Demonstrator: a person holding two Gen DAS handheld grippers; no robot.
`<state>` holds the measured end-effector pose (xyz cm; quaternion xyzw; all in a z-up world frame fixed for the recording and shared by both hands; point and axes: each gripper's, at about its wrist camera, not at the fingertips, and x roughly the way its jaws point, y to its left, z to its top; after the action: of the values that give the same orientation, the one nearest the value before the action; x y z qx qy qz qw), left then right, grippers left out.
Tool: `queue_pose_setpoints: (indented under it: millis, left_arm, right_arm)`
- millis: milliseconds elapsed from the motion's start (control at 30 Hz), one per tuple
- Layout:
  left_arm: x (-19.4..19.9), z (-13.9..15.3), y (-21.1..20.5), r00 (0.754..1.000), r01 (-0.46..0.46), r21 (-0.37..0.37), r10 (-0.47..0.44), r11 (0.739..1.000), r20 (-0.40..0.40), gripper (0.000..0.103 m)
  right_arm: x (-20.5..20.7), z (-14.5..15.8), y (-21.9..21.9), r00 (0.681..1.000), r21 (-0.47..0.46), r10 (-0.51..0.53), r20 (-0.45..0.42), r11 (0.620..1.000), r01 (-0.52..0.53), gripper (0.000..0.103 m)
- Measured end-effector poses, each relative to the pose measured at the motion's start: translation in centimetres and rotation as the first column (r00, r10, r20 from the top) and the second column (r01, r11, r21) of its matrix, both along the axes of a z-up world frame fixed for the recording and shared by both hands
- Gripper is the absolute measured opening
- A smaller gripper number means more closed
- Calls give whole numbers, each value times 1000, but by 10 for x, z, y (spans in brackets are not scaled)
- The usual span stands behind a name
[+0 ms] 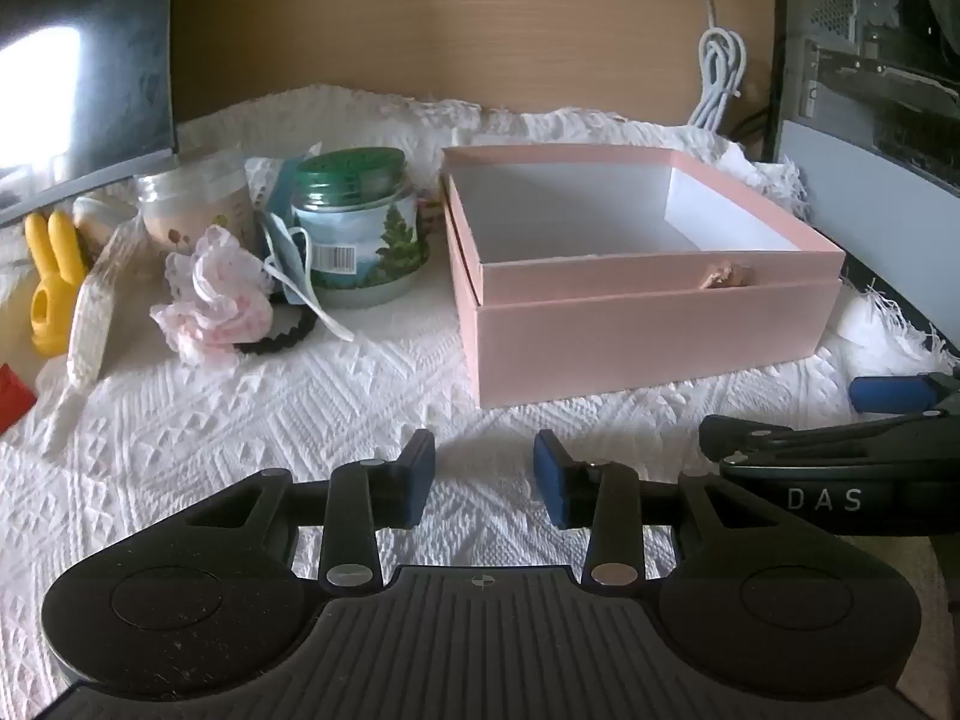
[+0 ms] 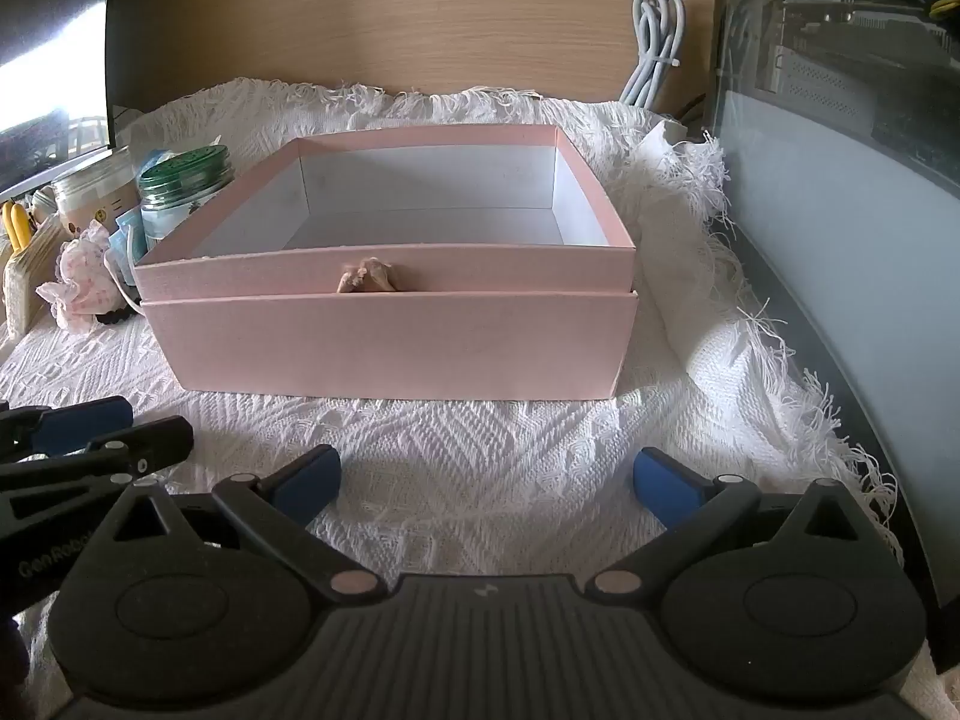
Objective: Organize soft objects
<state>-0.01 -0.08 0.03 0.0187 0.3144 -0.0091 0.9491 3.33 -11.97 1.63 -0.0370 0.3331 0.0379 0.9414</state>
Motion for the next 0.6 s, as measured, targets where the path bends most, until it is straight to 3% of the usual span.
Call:
queue_pose_setpoints:
  millis: [33, 600]
  left_arm:
    - [0, 0, 2, 1000, 1, -29, -1, 1000, 1, 42]
    - [0, 1, 1, 1000, 0, -13, 0, 1000, 2, 42]
  right_arm:
    - [0, 0, 0, 1000, 0, 0, 0, 1000, 0, 103]
    - [0, -1, 0, 1000, 0, 0, 0, 1000, 0, 103]
